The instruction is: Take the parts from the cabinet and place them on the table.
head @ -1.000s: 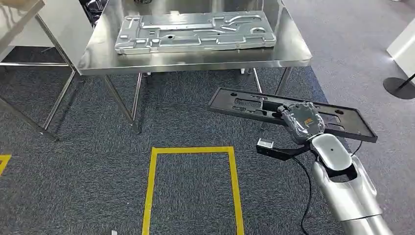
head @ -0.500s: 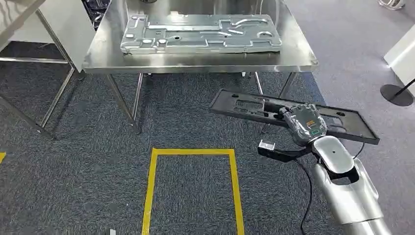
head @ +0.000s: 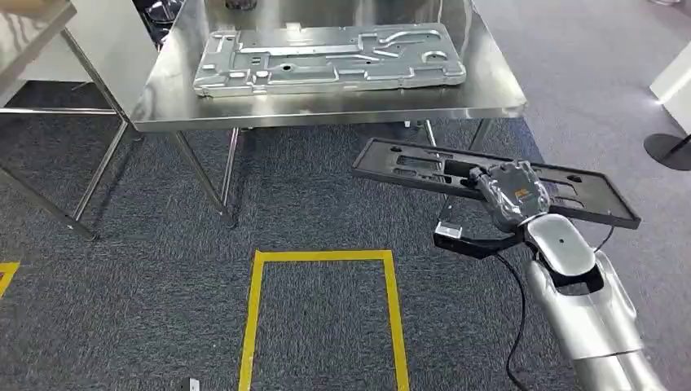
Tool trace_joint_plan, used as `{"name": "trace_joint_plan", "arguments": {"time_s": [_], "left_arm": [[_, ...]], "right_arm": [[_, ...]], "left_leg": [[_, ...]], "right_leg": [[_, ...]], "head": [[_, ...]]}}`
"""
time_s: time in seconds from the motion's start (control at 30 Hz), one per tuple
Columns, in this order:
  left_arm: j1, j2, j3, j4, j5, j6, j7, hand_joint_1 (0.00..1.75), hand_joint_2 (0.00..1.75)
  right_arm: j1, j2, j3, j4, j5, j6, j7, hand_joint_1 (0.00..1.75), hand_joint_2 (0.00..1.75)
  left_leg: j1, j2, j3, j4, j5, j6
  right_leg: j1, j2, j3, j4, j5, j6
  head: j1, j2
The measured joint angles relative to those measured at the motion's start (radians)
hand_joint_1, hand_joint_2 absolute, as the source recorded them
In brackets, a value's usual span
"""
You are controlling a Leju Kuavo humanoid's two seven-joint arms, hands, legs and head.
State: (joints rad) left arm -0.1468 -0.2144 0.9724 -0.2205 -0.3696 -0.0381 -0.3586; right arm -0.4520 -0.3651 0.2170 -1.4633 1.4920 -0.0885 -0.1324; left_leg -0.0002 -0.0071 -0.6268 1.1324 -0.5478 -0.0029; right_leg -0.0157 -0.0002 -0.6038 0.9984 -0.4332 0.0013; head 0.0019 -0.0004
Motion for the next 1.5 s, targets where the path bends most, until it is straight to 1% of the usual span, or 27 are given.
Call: {"name": "trace_joint_plan", "arguments": {"time_s": [0.07, 0.1, 0.13, 0.23, 0.3, 0.4, 0.47, 0.57, 0.6, 0.63, 0.67, 0.73, 0.77, 0.8, 0.9, 0.97, 1.0, 1.07, 1.1, 1.13, 1.2, 1.27, 1.3, 1.37, 1.43, 1.47, 1.5], "left_arm": [[0.001, 0.0, 0.0, 0.0, 0.0, 0.0, 0.0, 0.0, 1.75], [0.002, 0.0, 0.0, 0.0, 0.0, 0.0, 0.0, 0.0, 1.75], [0.003, 0.0, 0.0, 0.0, 0.0, 0.0, 0.0, 0.0, 1.75], [0.001, 0.0, 0.0, 0.0, 0.0, 0.0, 0.0, 0.0, 1.75], [0.001, 0.001, 0.0, 0.0, 0.0, 0.002, 0.0, 0.0, 1.75], [0.006, 0.001, 0.001, 0.0, 0.002, 0.003, 0.0, 0.0, 1.75], [0.006, -0.001, 0.0, 0.0, 0.003, 0.003, 0.0, 0.0, 1.75], [0.006, 0.0, 0.001, 0.0, 0.003, 0.003, -0.001, 0.0, 1.75], [0.008, 0.0, 0.001, 0.0, 0.003, 0.003, -0.001, 0.0, 1.75], [0.009, 0.0, 0.001, 0.0, 0.003, 0.003, -0.001, 0.0, 1.75], [0.009, 0.0, 0.001, 0.0, 0.003, 0.003, -0.001, 0.0, 1.75], [0.009, -0.001, 0.001, 0.0, 0.004, 0.003, -0.001, 0.0, 1.75], [0.009, -0.001, 0.001, 0.0, 0.004, 0.003, -0.001, 0.0, 1.75], [0.007, -0.001, 0.001, 0.0, 0.004, 0.003, -0.002, 0.0, 1.75], [0.007, -0.001, 0.002, 0.0, 0.005, 0.003, -0.002, 0.0, 1.75], [0.005, 0.0, 0.001, 0.0, 0.005, 0.003, -0.002, 0.0, 1.75], [0.005, 0.0, 0.001, 0.0, 0.005, 0.003, -0.002, 0.0, 1.75], [0.006, 0.0, 0.001, 0.0, 0.004, 0.003, -0.002, 0.0, 1.75], [0.007, 0.0, 0.001, 0.0, 0.004, 0.003, -0.002, 0.0, 1.75], [0.007, 0.0, 0.001, 0.0, 0.004, 0.003, -0.002, 0.0, 1.75], [0.007, 0.0, 0.001, 0.0, 0.004, 0.003, -0.002, 0.0, 1.75], [0.007, 0.0, 0.001, 0.0, 0.004, 0.003, -0.002, 0.0, 1.75], [0.006, 0.0, 0.001, 0.0, 0.004, 0.003, -0.002, 0.0, 1.75], [0.005, 0.0, 0.001, 0.0, 0.004, 0.003, -0.002, 0.0, 1.75], [0.005, 0.0, 0.001, 0.0, 0.004, 0.003, -0.002, 0.0, 1.75], [0.005, 0.0, 0.001, 0.0, 0.004, 0.003, -0.002, 0.0, 1.75], [0.004, -0.001, 0.0, 0.0, 0.004, 0.003, -0.002, 0.0, 1.75]], "right_arm": [[0.0, 0.0, 0.003, 0.002, 0.0, 0.001, 0.0, 1.75, 1.75], [0.0, 0.0, 0.007, 0.006, 0.0, 0.001, 0.0, 1.75, 1.75], [0.0, 0.0, 0.009, 0.008, 0.0, 0.002, 0.0, 1.75, 1.75], [0.0, 0.0, 0.012, 0.008, 0.0, 0.002, 0.0, 1.75, 1.75], [-0.003, 0.0, 0.013, 0.01, -0.003, 0.002, 0.0, 1.75, 1.75], [-0.007, 0.0, 0.019, 0.015, -0.004, 0.001, -0.005, 1.75, 1.75], [-0.012, 0.0, 0.019, 0.016, -0.005, 0.001, -0.006, 1.75, 1.75], [-0.021, 0.0, 0.021, 0.022, -0.005, 0.001, -0.006, 1.75, 1.75], [-0.02, 0.0, 0.024, 0.026, -0.005, 0.001, -0.006, 1.75, 1.75], [-0.02, 0.0, 0.026, 0.029, -0.005, 0.001, -0.007, 1.75, 1.75], [-0.021, 0.0, 0.027, 0.033, -0.005, 0.001, -0.009, 1.75, 1.75], [-0.031, 0.0, 0.027, 0.034, -0.006, 0.0, -0.012, 1.75, 1.75], [-0.041, 0.0, 0.028, 0.035, -0.009, 0.001, -0.013, 1.75, 1.75], [-0.052, 0.0, 0.031, 0.038, -0.01, 0.003, -0.013, 1.75, 1.75], [-0.058, 0.0, 0.032, 0.04, -0.013, 0.005, -0.013, 1.75, 1.75], [-0.06, 0.0, 0.032, 0.04, -0.013, 0.007, -0.013, 1.75, 1.75], [-0.062, 0.0, 0.032, 0.04, -0.014, 0.008, -0.013, 1.75, 1.75], [-0.063, 0.0, 0.034, 0.041, -0.016, 0.01, -0.013, 1.75, 1.75], [-0.062, 0.0, 0.034, 0.041, -0.016, 0.012, -0.012, 1.75, 1.75], [-0.061, 0.0, 0.036, 0.041, -0.016, 0.013, -0.011, 1.75, 1.75], [-0.058, 0.0, 0.037, 0.041, -0.017, 0.014, -0.01, 1.75, 1.75], [-0.056, 0.0, 0.037, 0.041, -0.019, 0.014, -0.008, 1.75, 1.75], [-0.056, 0.0, 0.037, 0.041, -0.019, 0.014, -0.008, 1.75, 1.75], [-0.054, -0.002, 0.037, 0.041, -0.019, 0.014, -0.006, 1.75, 1.75], [-0.054, -0.005, 0.037, 0.04, -0.019, 0.014, -0.005, 1.75, 1.75], [-0.052, -0.008, 0.037, 0.038, -0.019, 0.013, -0.004, 1.75, 1.75], [-0.054, -0.01, 0.037, 0.038, -0.02, 0.013, -0.003, 1.75, 1.75]], "left_leg": [[0.002, 0.0, -0.078, 0.152, -0.057, -0.005], [0.003, 0.0, -0.104, 0.195, -0.06, -0.006], [0.003, 0.0, -0.103, 0.181, -0.037, -0.005], [0.002, 0.0, -0.001, -0.05, 0.099, 0.008], [-0.004, 0.0, 0.03, -0.117, 0.095, 0.016], [-0.006, -0.002, 0.03, -0.118, 0.095, 0.032], [0.003, -0.002, 0.043, -0.136, 0.102, 0.042], [0.002, -0.001, 0.045, -0.135, 0.099, 0.048], [0.002, -0.001, 0.045, -0.135, 0.098, 0.049], [0.002, -0.002, 0.046, -0.134, 0.096, 0.048], [0.002, -0.003, 0.05, -0.134, 0.093, 0.047], [0.002, -0.004, 0.059, -0.129, 0.084, 0.04], [0.002, -0.004, 0.058, -0.127, 0.08, 0.035], [-0.006, -0.004, 0.053, -0.12, 0.076, 0.029], [-0.003, -0.003, 0.058, -0.129, 0.074, 0.014], [-0.002, -0.001, 0.052, -0.103, 0.054, 0.001], [0.0, 0.0, 0.028, -0.05, 0.024, -0.003], [0.003, 0.0, -0.059, 0.122, -0.051, -0.008], [0.003, 0.0, -0.095, 0.185, -0.066, -0.009], [0.003, 0.001, -0.111, 0.203, -0.055, -0.01], [0.003, 0.001, -0.071, 0.098, 0.026, -0.003], [0.002, 0.001, 0.01, -0.083, 0.116, 0.012], [-0.005, 0.0, 0.027, -0.112, 0.101, 0.017], [-0.005, -0.001, 0.025, -0.115, 0.1, 0.022], [-0.004, -0.002, 0.029, -0.125, 0.103, 0.035], [0.001, -0.001, 0.035, -0.131, 0.107, 0.04], [0.002, -0.001, 0.037, -0.134, 0.106, 0.045]], "right_leg": [[0.003, 0.0, 0.002, 0.001, -0.003, -0.004], [0.003, 0.0, 0.003, 0.001, -0.004, -0.004], [0.004, 0.0, 0.006, 0.001, -0.007, -0.004], [0.004, 0.002, 0.022, 0.003, -0.018, 0.002], [0.01, 0.003, 0.022, 0.007, -0.022, 0.011], [0.008, 0.002, 0.025, -0.001, -0.021, 0.029], [0.005, 0.0, 0.017, 0.025, -0.042, 0.039], [0.0, 0.001, -0.099, 0.249, -0.139, 0.051], [-0.001, 0.001, -0.133, 0.303, -0.147, 0.055], [-0.003, 0.001, -0.141, 0.304, -0.129, 0.056], [-0.006, 0.001, -0.125, 0.259, -0.091, 0.057], [-0.008, 0.0, -0.045, 0.08, 0.009, 0.053], [-0.008, -0.001, -0.021, 0.019, 0.018, 0.049], [0.0, -0.001, -0.015, 0.004, 0.011, 0.041], [0.004, 0.002, -0.017, 0.008, 0.007, 0.022], [-0.005, 0.0, -0.006, -0.001, 0.009, 0.009], [-0.005, -0.001, -0.004, -0.001, 0.006, 0.002], [-0.001, -0.001, -0.001, -0.001, 0.002, -0.003], [0.0, -0.001, 0.0, -0.001, 0.0, -0.005], [0.002, -0.001, 0.003, 0.0, -0.001, -0.005], [0.003, 0.002, 0.013, 0.0, -0.008, -0.003], [0.005, 0.003, 0.028, 0.0, -0.017, 0.002], [0.013, 0.004, 0.027, 0.003, -0.021, 0.008], [0.008, 0.004, 0.024, 0.002, -0.021, 0.017], [0.009, 0.004, 0.028, -0.002, -0.023, 0.03], [0.003, 0.003, 0.026, 0.01, -0.031, 0.034], [0.004, 0.003, 0.005, 0.053, -0.06, 0.037]], "head": [[0.0, 0.0], [0.0, 0.0], [0.0, 0.0], [-0.001, 0.0], [0.0, 0.0], [0.001, 0.0], [0.005, 0.0], [0.007, 0.0], [0.008, 0.0], [0.008, 0.0], [0.008, 0.0], [0.008, 0.0], [0.008, 0.0], [0.007, 0.0], [0.005, 0.0], [0.005, 0.0], [0.001, 0.0], [0.002, 0.0], [0.001, 0.0], [0.002, 0.0], [0.001, 0.0], [0.001, 0.0], [0.003, 0.0], [0.003, 0.0], [0.002, 0.0], [0.003, 0.0], [0.007, 0.0]]}}
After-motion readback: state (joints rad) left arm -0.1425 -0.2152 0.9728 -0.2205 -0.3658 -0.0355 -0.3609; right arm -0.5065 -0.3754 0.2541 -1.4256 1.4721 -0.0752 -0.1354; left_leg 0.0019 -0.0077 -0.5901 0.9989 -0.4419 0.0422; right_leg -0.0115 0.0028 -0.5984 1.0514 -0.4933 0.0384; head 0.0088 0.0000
